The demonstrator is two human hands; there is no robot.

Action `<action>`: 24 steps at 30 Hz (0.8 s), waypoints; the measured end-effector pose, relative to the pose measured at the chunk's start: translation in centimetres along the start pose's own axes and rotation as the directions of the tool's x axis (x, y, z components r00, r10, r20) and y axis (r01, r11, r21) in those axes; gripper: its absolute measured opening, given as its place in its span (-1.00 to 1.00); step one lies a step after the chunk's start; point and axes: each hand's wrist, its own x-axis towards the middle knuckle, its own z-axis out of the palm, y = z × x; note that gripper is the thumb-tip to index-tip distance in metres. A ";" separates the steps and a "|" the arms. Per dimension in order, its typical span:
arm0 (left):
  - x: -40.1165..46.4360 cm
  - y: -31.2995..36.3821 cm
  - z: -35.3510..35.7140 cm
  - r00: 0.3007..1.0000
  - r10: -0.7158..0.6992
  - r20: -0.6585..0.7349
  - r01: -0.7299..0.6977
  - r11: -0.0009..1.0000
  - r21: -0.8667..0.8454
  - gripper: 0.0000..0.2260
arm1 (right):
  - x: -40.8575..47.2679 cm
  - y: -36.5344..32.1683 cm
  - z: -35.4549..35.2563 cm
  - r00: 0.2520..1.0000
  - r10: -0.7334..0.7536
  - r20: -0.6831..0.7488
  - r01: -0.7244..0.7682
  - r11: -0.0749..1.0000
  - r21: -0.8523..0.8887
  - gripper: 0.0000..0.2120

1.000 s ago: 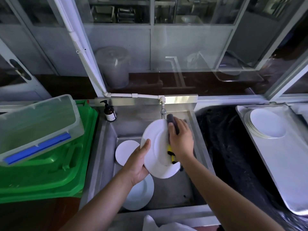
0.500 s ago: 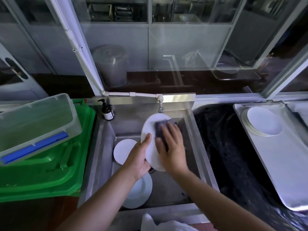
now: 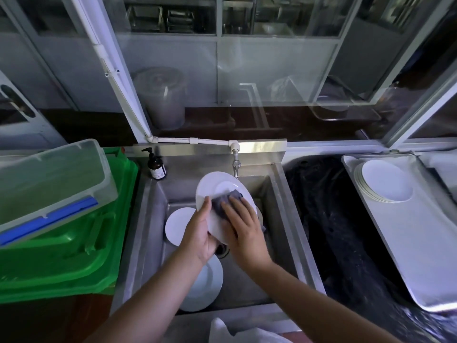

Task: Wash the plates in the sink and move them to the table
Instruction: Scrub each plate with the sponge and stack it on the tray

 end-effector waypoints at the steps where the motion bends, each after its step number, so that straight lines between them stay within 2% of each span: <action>1: 0.1 0.2 -0.1 1.000 -0.010 0.015 0.011 0.999 -0.035 -0.43 | -0.7 -0.2 0.1 0.998 -0.069 0.005 0.069 0.997 -0.017 -0.62; 3: 0.5 0.7 -0.4 0.999 -0.034 0.017 0.035 0.994 -0.102 -0.40 | -1.5 0.4 -0.5 0.975 -0.221 0.002 0.221 0.974 -0.056 -0.64; 5: 0.7 1.0 -0.9 0.999 -0.029 0.022 0.032 0.991 -0.132 -0.38 | -2.1 1.8 -1.0 0.970 -0.242 -0.015 0.240 0.969 -0.059 -0.64; 7: 0.6 1.2 -1.3 0.999 -0.019 0.029 0.024 0.989 -0.143 -0.40 | -1.8 2.9 -1.2 0.995 -0.080 -0.055 0.080 0.997 0.012 -0.63; 9: 0.0 1.1 -1.2 1.000 -0.015 0.021 0.018 0.993 -0.119 -0.48 | -0.4 3.5 -1.5 0.984 0.174 -0.048 -0.168 0.980 0.106 -0.60; 12: -1.0 0.8 -1.1 0.998 -0.055 0.016 0.055 0.998 0.017 -0.52 | 3.1 3.8 -2.6 0.894 0.446 0.040 -0.445 0.878 0.174 -0.61; 14: -1.4 0.6 -0.9 0.994 -0.104 0.020 0.101 0.989 0.110 -0.51 | 5.3 4.1 -3.0 0.847 0.523 0.094 -0.531 0.827 0.182 -0.61; 16: -1.3 0.2 -0.9 0.990 -0.140 0.017 0.135 0.974 0.180 -0.52 | 6.7 3.8 -3.0 0.869 0.484 0.100 -0.494 0.859 0.136 -0.61; 20: -0.7 -0.2 -0.9 0.986 -0.166 -0.004 0.163 0.964 0.211 -0.50 | 6.0 1.3 -1.1 0.962 0.265 0.062 -0.265 0.964 0.003 -0.59; 24: -0.6 -0.1 -1.5 0.988 -0.150 -0.042 0.155 0.981 0.121 -0.56 | 3.8 -0.6 -0.1 0.995 0.083 0.050 -0.081 0.995 -0.051 -0.58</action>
